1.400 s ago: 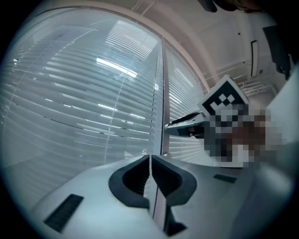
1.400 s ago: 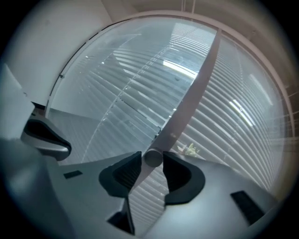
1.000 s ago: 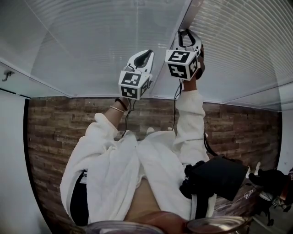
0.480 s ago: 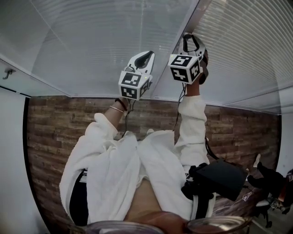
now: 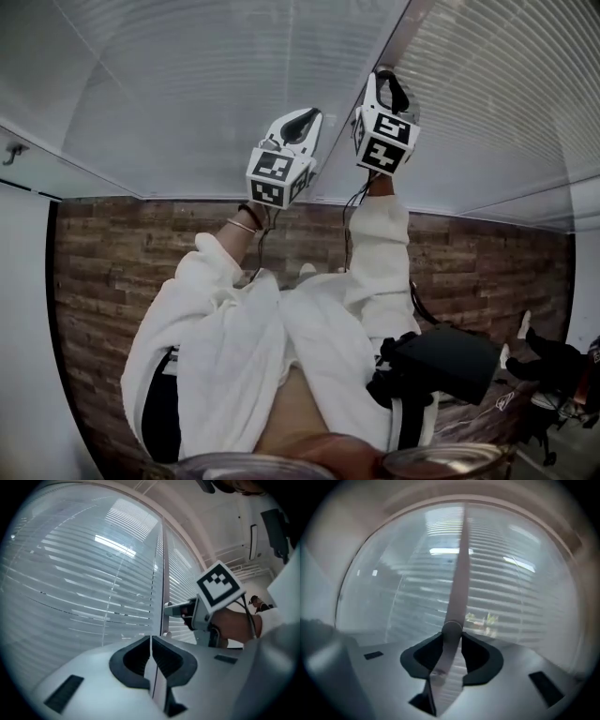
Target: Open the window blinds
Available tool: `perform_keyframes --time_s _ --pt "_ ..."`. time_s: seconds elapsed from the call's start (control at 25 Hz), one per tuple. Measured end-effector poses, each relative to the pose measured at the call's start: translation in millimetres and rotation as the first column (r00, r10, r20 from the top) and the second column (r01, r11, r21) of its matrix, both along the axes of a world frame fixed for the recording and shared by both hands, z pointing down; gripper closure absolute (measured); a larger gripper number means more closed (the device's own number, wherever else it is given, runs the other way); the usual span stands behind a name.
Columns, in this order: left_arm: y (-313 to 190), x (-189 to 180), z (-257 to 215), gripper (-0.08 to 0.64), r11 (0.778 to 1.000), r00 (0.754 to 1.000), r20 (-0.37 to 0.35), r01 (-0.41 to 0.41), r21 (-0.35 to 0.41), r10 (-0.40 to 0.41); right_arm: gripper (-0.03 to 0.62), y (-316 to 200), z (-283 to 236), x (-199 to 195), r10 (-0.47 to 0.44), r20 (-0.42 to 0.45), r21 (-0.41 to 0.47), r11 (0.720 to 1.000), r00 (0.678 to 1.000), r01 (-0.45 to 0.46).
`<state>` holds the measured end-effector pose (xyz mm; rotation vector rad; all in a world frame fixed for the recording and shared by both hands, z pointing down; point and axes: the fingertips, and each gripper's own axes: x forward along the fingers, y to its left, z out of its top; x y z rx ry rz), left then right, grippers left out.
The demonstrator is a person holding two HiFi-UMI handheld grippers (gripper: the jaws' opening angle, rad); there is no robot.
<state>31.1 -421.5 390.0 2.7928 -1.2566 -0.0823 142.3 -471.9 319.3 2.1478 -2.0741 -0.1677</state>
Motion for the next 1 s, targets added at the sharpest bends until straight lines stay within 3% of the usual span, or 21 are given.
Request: perform_keyframes --time_s 0.04,0.12,0.16,0.24,0.32,0.36,0.4,0.44,0.52,0.56,0.6,0.64,0.68,0.72,0.76,0.8,0.84,0.88,0.92,0.96,1.0 --pt "-1 -2 0 0.558 1.0 1.0 0.0 0.001 0.0 -0.001 0.474 2 -3 -2 0.055 -0.235 -0.008 0.998 0.971 -0.058" --pt "-3 -6 0 0.557 1.0 1.0 -0.005 0.002 -0.007 -0.002 0.472 3 -8 -8 0.113 -0.601 0.002 0.99 0.791 -0.14" --pt "-4 -7 0 0.557 1.0 1.0 -0.012 0.003 -0.011 -0.003 0.472 2 -9 -11 0.104 -0.679 -0.005 0.989 0.726 -0.147" --pt "-4 -8 0 0.558 1.0 1.0 -0.017 -0.003 -0.011 0.003 0.471 0 -8 -15 0.044 -0.746 -0.055 0.99 0.665 -0.126" --pt "-4 -5 0 0.558 1.0 1.0 -0.01 -0.015 -0.001 0.015 0.47 -2 -7 -16 -0.025 -0.769 -0.112 0.989 0.638 -0.096" --pt "-4 -4 0 0.558 1.0 1.0 -0.008 -0.018 0.002 0.018 0.466 -3 -7 -16 -0.046 -0.75 -0.127 0.989 0.66 -0.075" --pt "-5 -3 0 0.558 1.0 1.0 -0.011 -0.016 0.002 0.016 0.466 -3 -8 -15 -0.054 -0.699 -0.128 0.99 0.713 -0.05" --pt "-6 -4 0 0.558 1.0 1.0 -0.017 -0.011 -0.001 0.011 0.466 -2 -10 -14 -0.052 -0.606 -0.117 0.993 0.793 -0.024" --pt "-6 -6 -3 0.558 1.0 1.0 -0.027 0.004 -0.006 -0.004 0.466 -2 -12 -10 -0.041 -0.271 -0.062 0.998 0.962 0.025" --pt "-5 -7 -3 0.558 1.0 1.0 -0.027 0.007 -0.005 -0.007 0.466 -2 -13 -6 -0.043 -0.045 -0.026 0.999 0.998 0.042" --pt "-5 -6 -3 0.558 1.0 1.0 -0.023 0.007 -0.002 -0.007 0.466 -2 -12 -2 -0.053 0.178 0.009 0.999 0.983 0.052" --pt "-6 -6 -2 0.558 1.0 1.0 -0.019 0.006 0.003 -0.006 0.466 -2 -11 2 -0.064 0.359 0.038 0.998 0.931 0.054" --pt "-7 -6 -2 0.557 1.0 1.0 -0.018 0.006 0.007 -0.006 0.466 -3 -10 4 -0.07 0.474 0.057 0.997 0.878 0.049" --pt "-7 -7 -3 0.558 1.0 1.0 -0.019 0.007 0.01 -0.007 0.466 -4 -9 5 -0.071 0.509 0.062 0.997 0.858 0.045" --pt "-8 -7 -4 0.558 1.0 1.0 -0.021 0.009 0.013 -0.008 0.466 -4 -9 4 -0.064 0.46 0.051 0.998 0.886 0.046" --pt "-8 -8 -6 0.558 1.0 1.0 -0.022 0.009 0.015 -0.009 0.466 -4 -9 2 -0.052 0.321 0.026 0.999 0.946 0.046" --pt "-8 -8 -7 0.558 1.0 1.0 -0.021 0.007 0.018 -0.007 0.466 -4 -8 -1 -0.036 0.099 -0.005 0.999 0.994 0.037" --pt "-8 -8 -8 0.558 1.0 1.0 -0.019 0.005 0.02 -0.005 0.466 -3 -8 -5 -0.018 -0.177 -0.028 1.0 0.984 0.014" --pt "-8 -8 -8 0.558 1.0 1.0 -0.017 0.004 0.021 -0.004 0.466 -3 -8 -10 0.0 -0.455 -0.033 0.999 0.89 -0.017" --pt "-9 -9 -7 0.558 1.0 1.0 -0.015 0.004 0.022 -0.003 0.466 -3 -8 -15 0.016 -0.674 -0.027 0.999 0.739 -0.047" --pt "-10 -10 -7 0.558 1.0 1.0 -0.015 0.005 0.022 -0.005 0.466 -5 -6 -18 0.024 -0.799 -0.024 0.997 0.601 -0.071"
